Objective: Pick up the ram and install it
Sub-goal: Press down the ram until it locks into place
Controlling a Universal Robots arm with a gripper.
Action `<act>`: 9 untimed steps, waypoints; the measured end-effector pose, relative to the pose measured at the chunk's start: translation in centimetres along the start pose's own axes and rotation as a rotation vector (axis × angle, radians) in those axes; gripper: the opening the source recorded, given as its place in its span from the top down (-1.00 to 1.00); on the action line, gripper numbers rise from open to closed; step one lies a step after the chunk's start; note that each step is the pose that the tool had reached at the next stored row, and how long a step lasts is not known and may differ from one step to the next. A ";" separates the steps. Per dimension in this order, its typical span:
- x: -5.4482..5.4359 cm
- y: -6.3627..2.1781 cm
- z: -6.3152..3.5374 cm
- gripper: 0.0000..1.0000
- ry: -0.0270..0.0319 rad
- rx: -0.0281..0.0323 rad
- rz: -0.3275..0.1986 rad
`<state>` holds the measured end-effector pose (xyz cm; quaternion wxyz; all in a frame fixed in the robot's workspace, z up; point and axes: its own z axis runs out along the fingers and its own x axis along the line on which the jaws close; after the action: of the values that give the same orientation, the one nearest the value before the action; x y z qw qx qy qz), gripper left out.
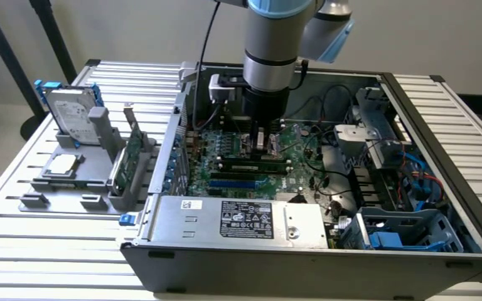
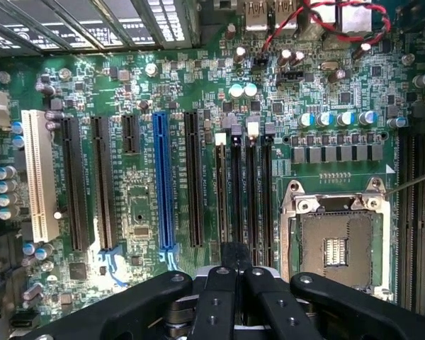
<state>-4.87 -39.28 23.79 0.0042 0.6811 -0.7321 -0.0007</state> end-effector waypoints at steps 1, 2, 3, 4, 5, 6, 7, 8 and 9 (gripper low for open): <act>0.0 0.00 -0.30 0.79 -0.0014 0.0000 0.000; 0.0 0.00 -0.59 0.79 -0.0019 -0.0004 0.000; 0.0 0.00 -0.84 0.79 -0.0027 -0.0005 0.000; 0.0 0.00 -1.05 0.79 -0.0034 -0.0007 0.000; 0.0 0.00 -1.16 0.79 -0.0042 -0.0008 0.000; 0.0 0.00 -1.20 0.79 -0.0056 -0.0009 0.000; 0.0 0.00 -1.20 0.79 -0.0068 -0.0009 0.000; 0.0 0.00 -1.20 0.79 -0.0068 -0.0009 0.000; 0.0 0.00 -1.20 0.79 -0.0069 -0.0009 0.000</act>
<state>-4.86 -39.30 24.99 0.0020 0.6812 -0.7321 -0.0034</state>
